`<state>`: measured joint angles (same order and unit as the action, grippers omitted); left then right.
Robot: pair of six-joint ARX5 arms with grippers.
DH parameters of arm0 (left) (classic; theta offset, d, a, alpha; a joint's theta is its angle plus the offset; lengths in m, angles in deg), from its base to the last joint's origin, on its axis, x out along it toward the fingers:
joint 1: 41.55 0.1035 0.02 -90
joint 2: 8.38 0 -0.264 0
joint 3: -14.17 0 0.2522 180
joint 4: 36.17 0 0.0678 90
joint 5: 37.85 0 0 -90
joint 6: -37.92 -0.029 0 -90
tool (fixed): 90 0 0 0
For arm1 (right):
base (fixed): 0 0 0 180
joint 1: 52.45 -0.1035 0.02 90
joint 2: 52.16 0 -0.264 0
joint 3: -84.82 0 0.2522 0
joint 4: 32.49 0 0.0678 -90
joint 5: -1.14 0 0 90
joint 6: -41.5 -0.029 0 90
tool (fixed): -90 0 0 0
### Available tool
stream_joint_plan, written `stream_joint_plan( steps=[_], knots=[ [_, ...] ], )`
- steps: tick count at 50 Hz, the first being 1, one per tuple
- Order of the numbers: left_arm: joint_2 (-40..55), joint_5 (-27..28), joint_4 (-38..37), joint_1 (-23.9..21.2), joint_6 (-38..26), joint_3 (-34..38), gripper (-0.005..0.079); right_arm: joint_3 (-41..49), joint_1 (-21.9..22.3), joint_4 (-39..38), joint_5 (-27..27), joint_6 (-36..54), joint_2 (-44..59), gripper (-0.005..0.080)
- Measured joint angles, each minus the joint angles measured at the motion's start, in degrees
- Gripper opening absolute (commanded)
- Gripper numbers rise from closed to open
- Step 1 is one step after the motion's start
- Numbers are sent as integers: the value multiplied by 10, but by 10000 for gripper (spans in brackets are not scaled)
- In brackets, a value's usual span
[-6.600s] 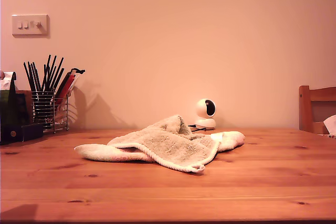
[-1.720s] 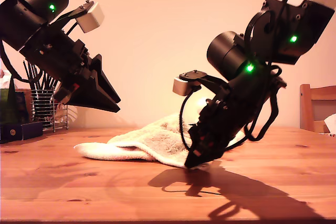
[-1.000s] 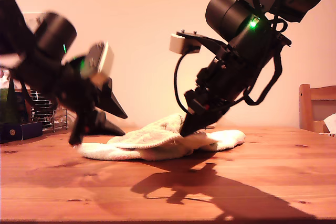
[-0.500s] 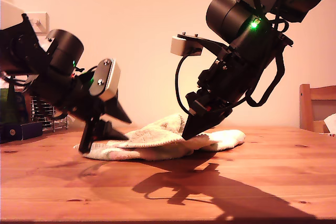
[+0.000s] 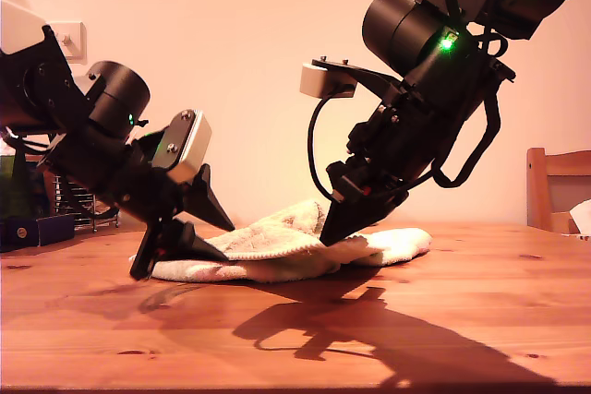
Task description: Fold the tea towel in front of you. After folding it, place it to the right side.
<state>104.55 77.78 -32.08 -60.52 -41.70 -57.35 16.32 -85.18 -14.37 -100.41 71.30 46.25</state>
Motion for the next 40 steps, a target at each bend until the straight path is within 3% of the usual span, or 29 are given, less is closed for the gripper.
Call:
stream_joint_plan(
  steps=[22,40],
  knots=[
    [17,-6,53,0,-22,0,374,0,-13,17,-12,-28,-71,-11],
    [18,-23,68,14,-22,0,316,0,-15,72,-14,-29,-82,-11]
  ],
)
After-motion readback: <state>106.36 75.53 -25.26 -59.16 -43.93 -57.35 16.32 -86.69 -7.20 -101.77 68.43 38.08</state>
